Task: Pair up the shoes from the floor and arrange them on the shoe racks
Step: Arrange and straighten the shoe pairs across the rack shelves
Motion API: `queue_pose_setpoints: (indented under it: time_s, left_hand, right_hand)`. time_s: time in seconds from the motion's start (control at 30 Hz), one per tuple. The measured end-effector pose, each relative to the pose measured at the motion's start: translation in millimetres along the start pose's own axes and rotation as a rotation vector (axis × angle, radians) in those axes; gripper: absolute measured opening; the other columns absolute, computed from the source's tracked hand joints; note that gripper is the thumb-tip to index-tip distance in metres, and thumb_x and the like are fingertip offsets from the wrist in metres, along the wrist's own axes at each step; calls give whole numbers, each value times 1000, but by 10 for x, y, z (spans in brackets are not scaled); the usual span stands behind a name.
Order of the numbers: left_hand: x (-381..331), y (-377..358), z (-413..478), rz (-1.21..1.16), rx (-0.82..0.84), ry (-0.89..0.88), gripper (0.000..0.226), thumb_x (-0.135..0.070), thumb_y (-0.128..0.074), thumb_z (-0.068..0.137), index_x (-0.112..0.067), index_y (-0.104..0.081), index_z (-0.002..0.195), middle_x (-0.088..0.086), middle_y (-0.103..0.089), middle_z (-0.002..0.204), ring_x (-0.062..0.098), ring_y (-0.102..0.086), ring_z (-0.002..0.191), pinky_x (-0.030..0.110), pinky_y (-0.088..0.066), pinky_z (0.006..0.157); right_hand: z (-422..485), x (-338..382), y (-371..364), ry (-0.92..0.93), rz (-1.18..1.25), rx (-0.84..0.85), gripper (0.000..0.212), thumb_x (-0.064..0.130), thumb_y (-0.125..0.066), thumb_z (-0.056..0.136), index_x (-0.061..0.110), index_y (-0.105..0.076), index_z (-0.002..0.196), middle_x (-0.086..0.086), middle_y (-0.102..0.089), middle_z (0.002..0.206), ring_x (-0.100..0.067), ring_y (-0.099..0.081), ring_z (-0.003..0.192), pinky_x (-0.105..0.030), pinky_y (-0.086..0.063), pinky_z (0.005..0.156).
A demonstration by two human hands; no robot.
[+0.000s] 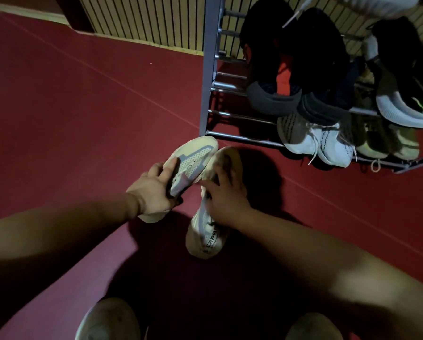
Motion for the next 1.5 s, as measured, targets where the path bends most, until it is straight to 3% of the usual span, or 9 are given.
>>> queue_pose_setpoints:
  time_s: [0.2,0.43,0.6,0.8,0.93,1.03,1.1,1.27,1.5]
  left_hand:
    - [-48,-65,-95,111,22,-23,108,-52,-65,76,-36,15,148,13,-17,146,40,-33,131,37,-36,106]
    - [-157,-142,-274,112,6,-35,111,-61,-61,77,-41,32,134,11,-11,154,34,-32,134,36,-38,104]
    - [-401,-352,-355,102,55,-51,89,-53,-47,91,-39,25,142,16,9,156,35,-20,140,37,-31,108]
    - [-588,-363,-278,201,111,-135,77,-37,-46,94,-49,12,143,4,34,151,31,-49,112,36,-45,92]
    - [-623,-396,-357,175,123,-163,64,-61,-34,86,-62,6,136,-1,45,143,30,-43,121,33,-43,97]
    - [-663,-476,-410,153,110,-148,80,-81,-21,68,-59,16,135,0,50,138,34,-25,134,34,-35,105]
    - [-668,-519,-438,164,110,-122,91,-76,-45,74,-55,19,136,7,47,143,34,-21,134,34,-36,103]
    - [-698,-514,-457,144,64,-24,75,-57,-44,87,-56,8,141,13,32,151,33,-30,125,30,-34,103]
    - [-711,-282,-467,-321,60,-44,100,-64,-50,43,-65,-11,135,-8,12,150,30,-8,138,35,-16,113]
  right_hand:
    - [-143,-46,-314,-126,229,76,82,66,-49,83,40,-7,148,7,34,151,-39,27,138,-59,-13,113]
    - [-248,-315,-281,-177,88,-26,91,41,-62,81,43,0,148,-2,25,156,-31,11,145,-50,-24,109]
    - [-448,-749,-206,-252,178,-309,92,58,-63,75,30,-17,149,-13,4,157,-34,-9,143,-45,-23,112]
    - [-640,-874,-472,-497,358,-161,120,65,-73,62,34,4,149,-13,18,155,-35,-2,144,-44,-17,116]
    - [-636,-871,-539,-468,406,-200,113,62,-72,65,30,-5,150,-19,-9,153,-36,-19,138,-39,-22,111]
    - [-655,-844,-518,-412,427,-282,107,66,-57,58,27,-14,149,-18,-29,142,-35,-31,129,-38,-26,107]
    - [-671,-851,-515,-383,454,-325,107,70,-48,54,26,-20,148,-17,-38,135,-34,-37,122,-35,-30,101]
    - [-734,-984,-461,-311,564,-395,98,65,-59,59,26,-30,144,-10,-46,132,-26,-44,119,-30,-34,97]
    - [-753,-1149,-164,-137,597,-495,77,61,-66,68,27,-44,134,-2,-55,122,-19,-54,112,-41,-45,94]
Point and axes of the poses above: each hand's wrist, its own z-axis towards the middle knuckle, its own y-axis out of the back of the hand, x = y × z, the point moved 5 cm from there along z, towards the middle knuckle
